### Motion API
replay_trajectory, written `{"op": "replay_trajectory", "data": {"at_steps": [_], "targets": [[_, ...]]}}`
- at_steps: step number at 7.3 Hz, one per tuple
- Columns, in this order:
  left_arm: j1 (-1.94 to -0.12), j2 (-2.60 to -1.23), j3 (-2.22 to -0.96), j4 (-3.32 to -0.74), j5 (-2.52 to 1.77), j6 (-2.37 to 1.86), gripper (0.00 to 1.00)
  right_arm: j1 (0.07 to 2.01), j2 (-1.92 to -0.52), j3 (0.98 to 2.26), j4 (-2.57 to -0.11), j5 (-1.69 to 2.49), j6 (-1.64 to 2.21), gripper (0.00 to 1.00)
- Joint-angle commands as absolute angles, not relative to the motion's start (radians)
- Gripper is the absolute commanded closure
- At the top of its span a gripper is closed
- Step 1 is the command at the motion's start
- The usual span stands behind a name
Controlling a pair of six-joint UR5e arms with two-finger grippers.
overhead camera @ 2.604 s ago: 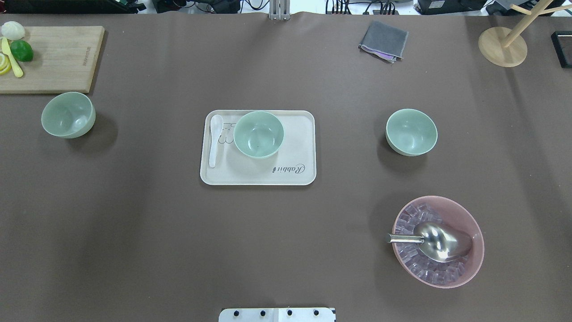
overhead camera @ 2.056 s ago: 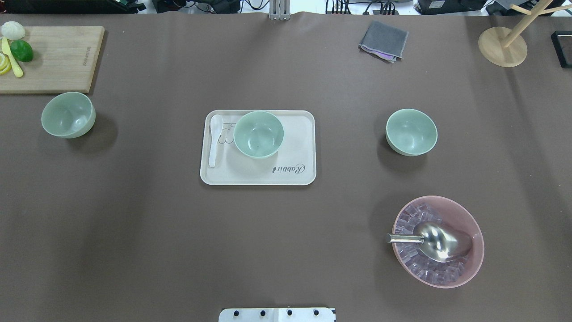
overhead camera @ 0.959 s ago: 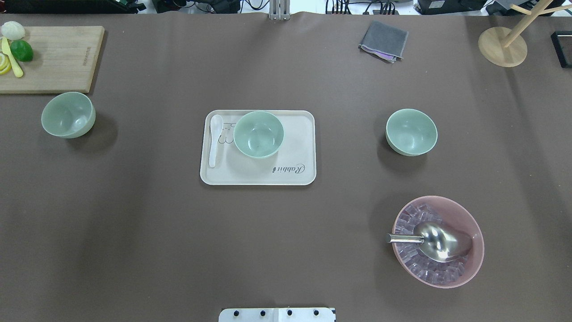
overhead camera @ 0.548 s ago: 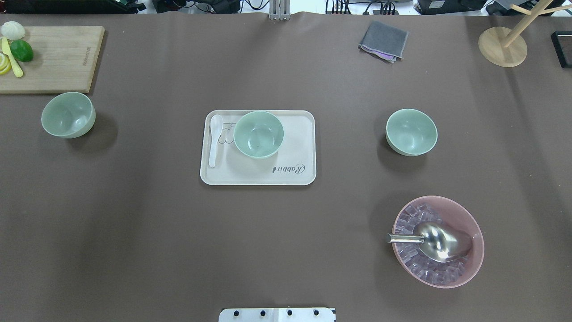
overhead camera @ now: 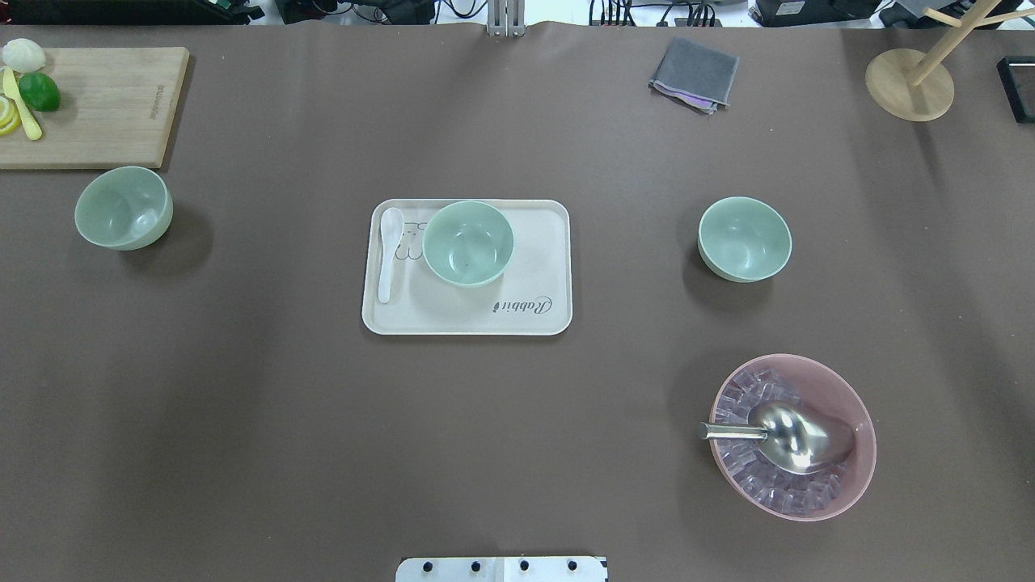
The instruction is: Stack green bowls together
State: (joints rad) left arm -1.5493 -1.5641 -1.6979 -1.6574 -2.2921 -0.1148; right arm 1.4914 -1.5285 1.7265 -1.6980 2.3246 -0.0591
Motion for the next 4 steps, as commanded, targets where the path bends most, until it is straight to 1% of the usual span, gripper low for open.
{"op": "replay_trajectory", "data": {"at_steps": [1,2,4], "targets": [[-1.514,-1.633,-1.657,-1.678,-2.298,-0.229,0.02,1.467,-1.462,1.712,-1.692,2.365,0.074,0.00],[-1.431,-1.658,-1.640,-1.712,-2.287,-0.321,0.02,1.412,-1.451,1.709,-1.660,2.382,0.078,0.00],[-1.394,-1.654,-1.551,-1.898,-2.295,-0.344,0.02,1.333,-1.417,1.642,-1.585,2.390,0.093,0.00]]}}
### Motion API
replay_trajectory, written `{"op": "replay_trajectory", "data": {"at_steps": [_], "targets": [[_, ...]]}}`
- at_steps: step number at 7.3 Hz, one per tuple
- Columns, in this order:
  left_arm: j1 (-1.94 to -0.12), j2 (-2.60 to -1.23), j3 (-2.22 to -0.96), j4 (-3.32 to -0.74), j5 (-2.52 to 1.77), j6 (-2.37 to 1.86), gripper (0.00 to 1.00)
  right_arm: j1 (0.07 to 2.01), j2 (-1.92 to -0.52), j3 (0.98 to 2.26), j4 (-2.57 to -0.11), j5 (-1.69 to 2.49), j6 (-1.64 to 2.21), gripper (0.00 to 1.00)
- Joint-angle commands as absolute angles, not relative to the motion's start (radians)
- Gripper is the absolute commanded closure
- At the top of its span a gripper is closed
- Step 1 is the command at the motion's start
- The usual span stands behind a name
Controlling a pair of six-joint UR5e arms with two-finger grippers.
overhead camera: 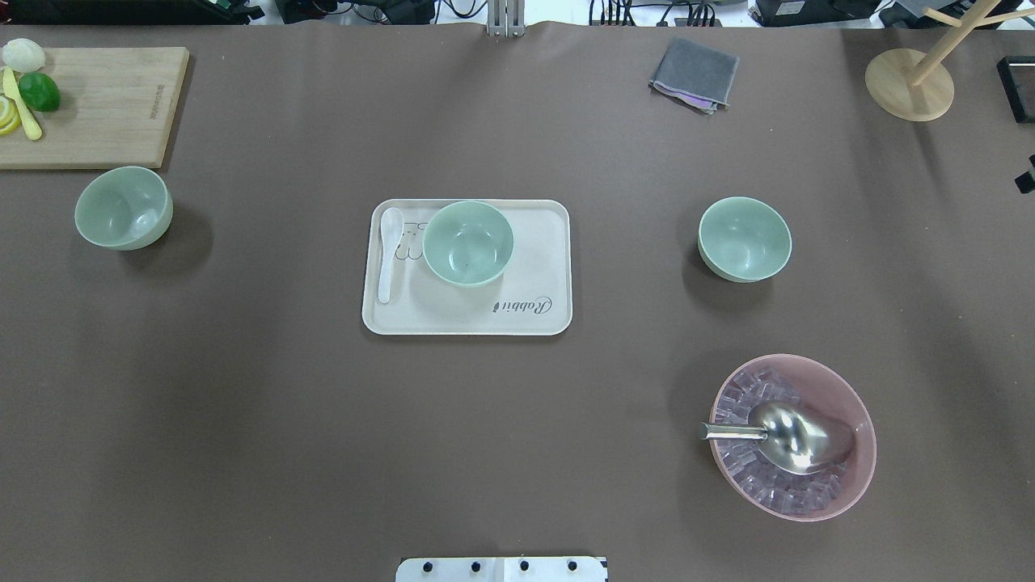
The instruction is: Stack green bowls together
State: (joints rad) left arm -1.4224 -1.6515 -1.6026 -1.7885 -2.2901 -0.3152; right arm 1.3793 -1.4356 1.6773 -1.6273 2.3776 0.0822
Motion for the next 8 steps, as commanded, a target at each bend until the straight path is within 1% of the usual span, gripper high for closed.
{"op": "replay_trajectory", "data": {"at_steps": [1,2,4,6,8], "targets": [[-1.367,-1.651,-1.520,-1.957,-2.293,-0.376,0.02,1.310,-1.414,1.640,-1.556,2.390,0.142,0.00],[-1.355,-1.663,-1.493,-1.976,-2.296,-0.385,0.02,1.274,-1.390,1.640,-1.554,2.390,0.238,0.00],[-1.280,-1.724,-1.447,-2.006,-2.292,-0.460,0.02,1.212,-1.343,1.638,-1.548,2.391,0.310,0.00],[-1.220,-1.730,-1.416,-2.098,-2.286,-0.561,0.02,1.177,-1.296,1.617,-1.548,2.381,0.378,0.00],[-1.186,-1.730,-1.401,-2.105,-2.284,-0.578,0.03,1.134,-1.258,1.609,-1.546,2.356,0.518,0.00]]}}
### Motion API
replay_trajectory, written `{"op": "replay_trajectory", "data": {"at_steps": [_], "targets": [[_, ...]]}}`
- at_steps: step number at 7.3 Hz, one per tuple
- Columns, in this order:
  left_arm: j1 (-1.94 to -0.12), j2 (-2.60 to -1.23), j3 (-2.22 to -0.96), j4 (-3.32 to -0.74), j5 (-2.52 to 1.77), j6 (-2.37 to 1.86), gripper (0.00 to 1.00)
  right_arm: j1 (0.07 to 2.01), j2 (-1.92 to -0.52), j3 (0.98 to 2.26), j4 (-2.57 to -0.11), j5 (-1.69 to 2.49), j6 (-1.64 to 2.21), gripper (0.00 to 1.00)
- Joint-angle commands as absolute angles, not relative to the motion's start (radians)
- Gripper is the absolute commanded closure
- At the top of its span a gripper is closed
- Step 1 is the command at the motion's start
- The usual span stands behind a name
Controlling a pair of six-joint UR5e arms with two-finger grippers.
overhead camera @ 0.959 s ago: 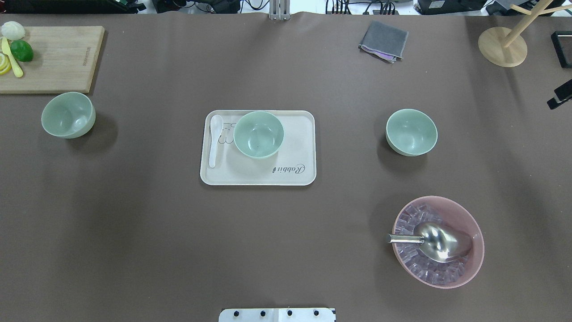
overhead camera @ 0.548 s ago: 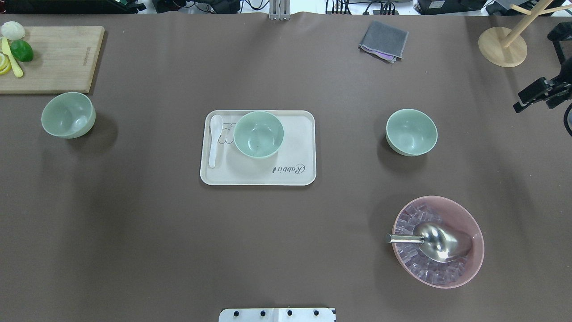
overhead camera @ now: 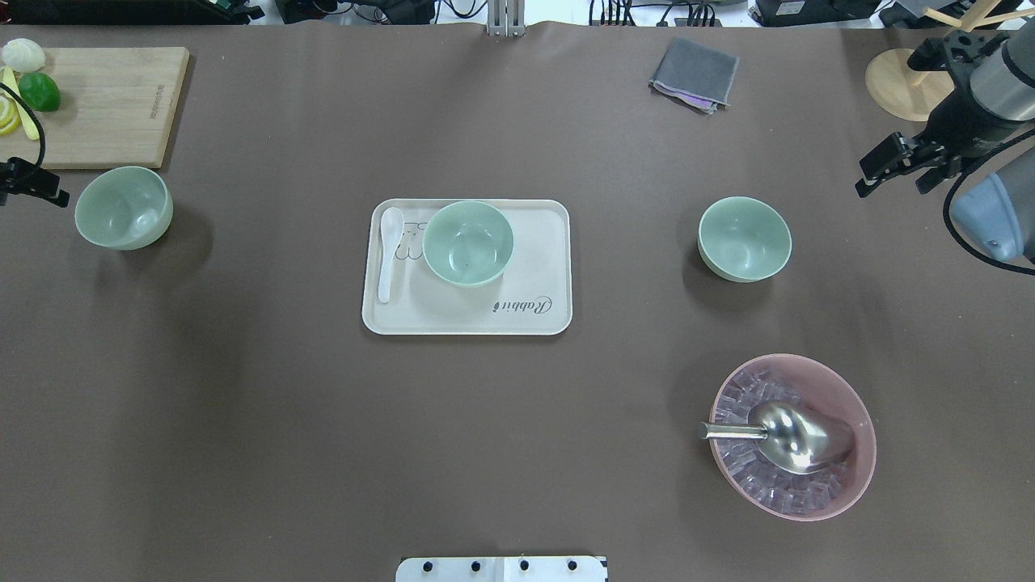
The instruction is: Stack green bowls together
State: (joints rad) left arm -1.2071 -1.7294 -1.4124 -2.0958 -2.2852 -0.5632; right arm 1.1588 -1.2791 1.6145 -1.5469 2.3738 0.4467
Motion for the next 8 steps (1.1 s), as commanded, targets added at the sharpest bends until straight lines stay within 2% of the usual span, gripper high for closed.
{"op": "replay_trajectory", "data": {"at_steps": [1,5,8], "targets": [[-1.181,-1.744,-1.382,-2.105,-2.284,-0.577,0.03,1.131,-1.253,1.609,-1.546,2.355,0.522,0.00],[-1.170,-1.842,-1.267,-2.106,-2.283,-0.577,0.05,1.131,-1.241,1.609,-1.546,2.355,0.531,0.00],[-1.138,-1.842,-1.241,-2.155,-2.212,-0.578,0.20,1.131,-1.241,1.609,-1.546,2.353,0.532,0.00]]}}
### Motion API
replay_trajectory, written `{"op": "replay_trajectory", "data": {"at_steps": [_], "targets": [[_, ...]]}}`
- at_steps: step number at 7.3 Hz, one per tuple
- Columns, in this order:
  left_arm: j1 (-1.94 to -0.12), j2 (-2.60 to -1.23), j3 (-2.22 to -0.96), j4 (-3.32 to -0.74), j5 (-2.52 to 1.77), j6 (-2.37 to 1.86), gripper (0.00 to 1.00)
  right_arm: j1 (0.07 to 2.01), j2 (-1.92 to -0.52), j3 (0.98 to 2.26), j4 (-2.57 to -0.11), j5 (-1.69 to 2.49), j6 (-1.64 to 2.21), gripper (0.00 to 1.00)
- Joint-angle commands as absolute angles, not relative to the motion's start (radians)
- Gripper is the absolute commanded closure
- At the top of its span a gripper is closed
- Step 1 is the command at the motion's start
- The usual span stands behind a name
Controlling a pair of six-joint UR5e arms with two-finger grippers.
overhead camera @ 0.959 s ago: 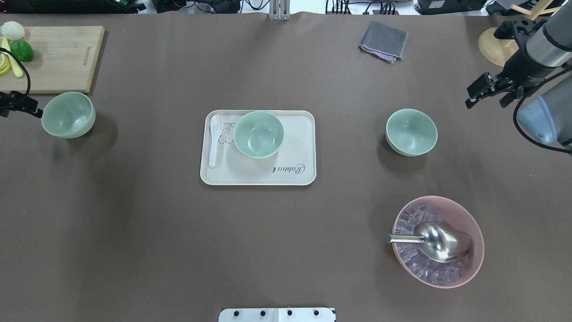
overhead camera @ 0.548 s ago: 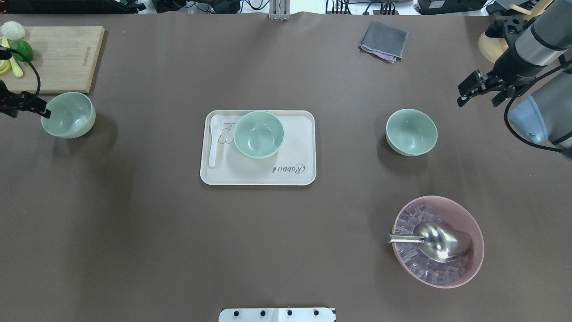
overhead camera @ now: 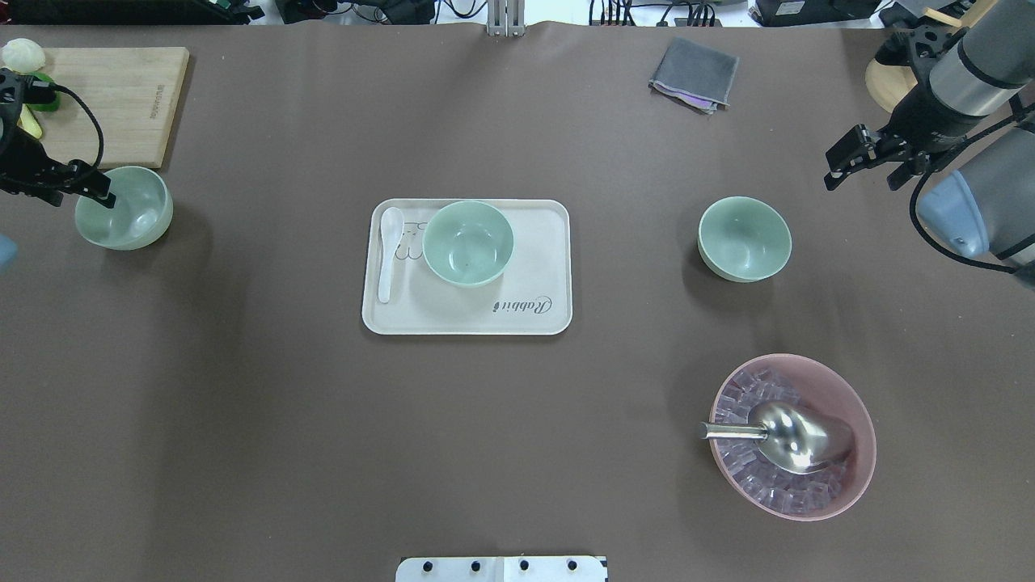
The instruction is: Stack green bowls together
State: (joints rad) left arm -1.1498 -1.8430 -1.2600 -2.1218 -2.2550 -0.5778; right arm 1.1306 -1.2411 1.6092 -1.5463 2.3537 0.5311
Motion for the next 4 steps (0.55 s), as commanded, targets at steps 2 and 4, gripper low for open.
{"op": "replay_trajectory", "data": {"at_steps": [2,4], "targets": [[-1.135,-1.835,-1.229,-2.186,-2.214,-0.578,0.44,1.131,-1.241,1.614,-1.546,2.353,0.532,0.00],[-1.137,-1.835,-1.250,-2.187,-2.245,-0.586,0.96,1.132,-1.241,1.620,-1.546,2.353,0.567,0.00]]}}
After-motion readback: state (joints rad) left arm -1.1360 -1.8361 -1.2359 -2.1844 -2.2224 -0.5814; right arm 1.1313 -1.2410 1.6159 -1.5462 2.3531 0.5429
